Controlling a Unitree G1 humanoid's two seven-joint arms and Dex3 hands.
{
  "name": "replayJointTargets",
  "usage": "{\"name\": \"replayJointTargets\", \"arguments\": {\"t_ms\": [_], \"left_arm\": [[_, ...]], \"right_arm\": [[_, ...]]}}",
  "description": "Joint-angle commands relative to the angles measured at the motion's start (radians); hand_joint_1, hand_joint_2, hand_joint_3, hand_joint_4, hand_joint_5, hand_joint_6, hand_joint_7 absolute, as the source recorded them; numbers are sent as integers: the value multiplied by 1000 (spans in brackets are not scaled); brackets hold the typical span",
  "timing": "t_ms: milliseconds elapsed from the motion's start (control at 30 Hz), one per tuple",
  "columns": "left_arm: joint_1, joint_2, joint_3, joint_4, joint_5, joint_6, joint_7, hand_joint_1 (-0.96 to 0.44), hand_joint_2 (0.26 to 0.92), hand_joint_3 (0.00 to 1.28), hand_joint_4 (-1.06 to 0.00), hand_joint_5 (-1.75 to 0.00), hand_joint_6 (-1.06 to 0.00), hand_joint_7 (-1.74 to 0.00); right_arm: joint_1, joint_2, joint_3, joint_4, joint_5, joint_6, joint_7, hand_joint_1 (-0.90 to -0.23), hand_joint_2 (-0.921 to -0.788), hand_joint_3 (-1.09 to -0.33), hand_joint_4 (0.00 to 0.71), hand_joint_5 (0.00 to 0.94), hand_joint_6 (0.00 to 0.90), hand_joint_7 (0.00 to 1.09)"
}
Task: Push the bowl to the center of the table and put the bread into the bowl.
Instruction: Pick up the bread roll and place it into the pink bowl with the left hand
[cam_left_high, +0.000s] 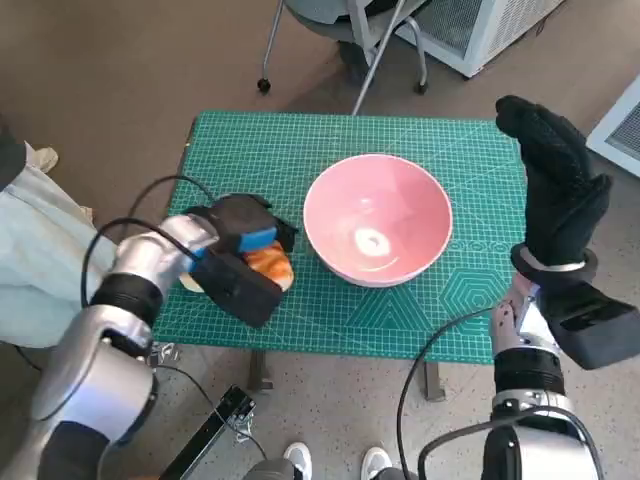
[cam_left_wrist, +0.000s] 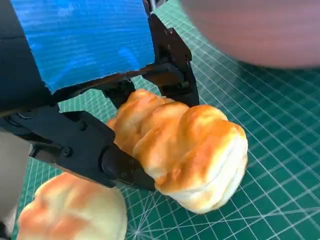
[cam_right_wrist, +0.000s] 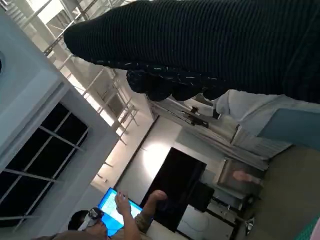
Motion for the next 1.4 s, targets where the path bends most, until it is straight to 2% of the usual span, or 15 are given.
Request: {"name": "replayJointTargets", "arguments": {"t_ms": [33, 200, 333, 500, 667, 933, 1200, 1400], "left_arm": [[-37, 82, 86, -24, -87, -18, -38, 0, 920, 79, -646, -1178, -646, -1182], [-74, 129, 191, -76, -193, -36, -89, 1, 920, 81, -654, -1135, -635, -1227], [-91, 143, 283, -150, -301, -62, -140, 1, 919, 79, -648, -1188, -649, -1170], [-102, 118, 362, -249, -412, -73, -193, 2, 913, 64, -664, -1240, -696, -1051], [-119, 69, 385, -346, -462, -42, -224, 2, 909, 59, -673, -1215, -711, -1053], [-185, -33, 333, -299, -399, -75, -196, 2, 911, 41, -673, -1142, -739, -1095], [-239, -142, 228, -167, -255, -72, -60, -1, 920, 37, -643, -1140, -743, -1121], [-246, -218, 171, -90, -193, -24, -21, -1, 920, 44, -642, -1127, -728, -1152]], "right_arm": [[33, 13, 9, -17, -4, 15, -8, -585, -921, -691, 356, 7, 24, 809], [36, 13, 12, -24, 3, 20, -3, -581, -921, -692, 355, 7, 25, 803], [37, 13, 13, -30, 5, 21, -2, -574, -921, -693, 355, 6, 26, 800], [37, 17, 16, -40, 12, 26, 4, -571, -921, -693, 355, 6, 28, 796], [35, 20, 16, -49, 19, 34, 10, -571, -921, -692, 356, 6, 30, 793], [31, 25, 17, -54, 24, 41, 18, -573, -921, -689, 357, 6, 35, 787], [36, 30, 21, -58, 15, 34, 13, -552, -921, -694, 356, 4, 42, 776], [43, 29, 23, -59, 20, 31, 21, -547, -921, -703, 357, 4, 46, 769]]}}
